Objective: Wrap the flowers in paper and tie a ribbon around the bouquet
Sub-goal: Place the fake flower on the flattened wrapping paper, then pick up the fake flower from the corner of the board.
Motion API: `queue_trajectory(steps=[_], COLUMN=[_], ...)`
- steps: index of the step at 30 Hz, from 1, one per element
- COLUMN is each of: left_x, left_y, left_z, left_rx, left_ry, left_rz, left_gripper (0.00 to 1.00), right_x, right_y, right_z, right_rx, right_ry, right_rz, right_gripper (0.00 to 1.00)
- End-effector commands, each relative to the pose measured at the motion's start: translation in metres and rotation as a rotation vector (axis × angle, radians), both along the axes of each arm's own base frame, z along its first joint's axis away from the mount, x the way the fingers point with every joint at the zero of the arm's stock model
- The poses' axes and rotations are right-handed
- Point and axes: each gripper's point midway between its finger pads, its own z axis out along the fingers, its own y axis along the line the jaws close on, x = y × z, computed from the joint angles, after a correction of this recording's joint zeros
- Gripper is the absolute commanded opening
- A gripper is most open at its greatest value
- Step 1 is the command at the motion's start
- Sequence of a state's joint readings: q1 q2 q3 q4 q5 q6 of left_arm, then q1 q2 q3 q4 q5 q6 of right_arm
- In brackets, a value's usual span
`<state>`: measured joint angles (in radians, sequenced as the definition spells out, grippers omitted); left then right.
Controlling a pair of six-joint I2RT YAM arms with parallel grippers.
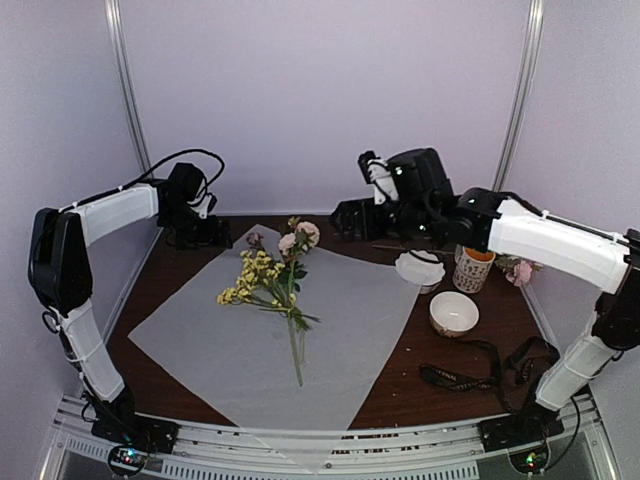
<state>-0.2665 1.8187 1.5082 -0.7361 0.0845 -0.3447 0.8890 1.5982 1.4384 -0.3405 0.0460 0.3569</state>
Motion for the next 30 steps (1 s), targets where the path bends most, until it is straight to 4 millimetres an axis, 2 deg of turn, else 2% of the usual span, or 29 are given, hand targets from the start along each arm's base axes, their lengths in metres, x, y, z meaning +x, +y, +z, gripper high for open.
queue_trajectory(steps=[1,4,5,8,10,12,15,19,23,26,30], left_x=[0.002,-0.003,-0.004,-0.009,-0.012,-0.014,-0.015,-0.014,-0.014,-0.013,-0.012], left_y=[0.004,0.004,0.006,0.014,0.018,0.020,0.022,0.022,0.022,0.025,0.025], left_z=[0.035,0.044,0.047,0.051,0.051,0.050,0.046,0.041,0.036,0.030,0.031], left_rx=[0.030,0.031,0.041,0.083,0.107,0.119,0.132,0.137,0.144,0.160,0.166], left_ry=[-0.063,-0.074,-0.078,-0.089,-0.083,-0.075,-0.068,-0.057,-0.048,-0.037,-0.040], left_rz=[-0.033,-0.054,-0.060,-0.059,-0.056,-0.060,-0.061,-0.065,-0.067,-0.061,-0.068], left_gripper=[0.98,0.98,0.98,0.98,0.98,0.98,0.98,0.98,0.98,0.98,0.98], right_x=[0.055,0.089,0.101,0.122,0.128,0.129,0.122,0.114,0.113,0.121,0.131], right_y=[-0.105,-0.172,-0.204,-0.278,-0.328,-0.372,-0.428,-0.477,-0.506,-0.515,-0.514], right_z=[0.036,0.043,0.044,0.035,0.015,-0.015,-0.055,-0.096,-0.146,-0.171,-0.198], right_rx=[-0.151,-0.171,-0.175,-0.185,-0.166,-0.116,-0.017,0.034,0.096,0.112,0.137], right_ry=[-0.116,-0.083,-0.061,-0.003,0.066,0.151,0.223,0.263,0.373,0.445,0.500], right_rz=[-0.300,-0.451,-0.524,-0.692,-0.822,-0.935,-1.131,-1.345,-1.501,-1.553,-1.557], right_gripper=[1.00,1.00,1.00,0.98,0.96,0.96,0.98,1.00,1.00,1.00,1.00])
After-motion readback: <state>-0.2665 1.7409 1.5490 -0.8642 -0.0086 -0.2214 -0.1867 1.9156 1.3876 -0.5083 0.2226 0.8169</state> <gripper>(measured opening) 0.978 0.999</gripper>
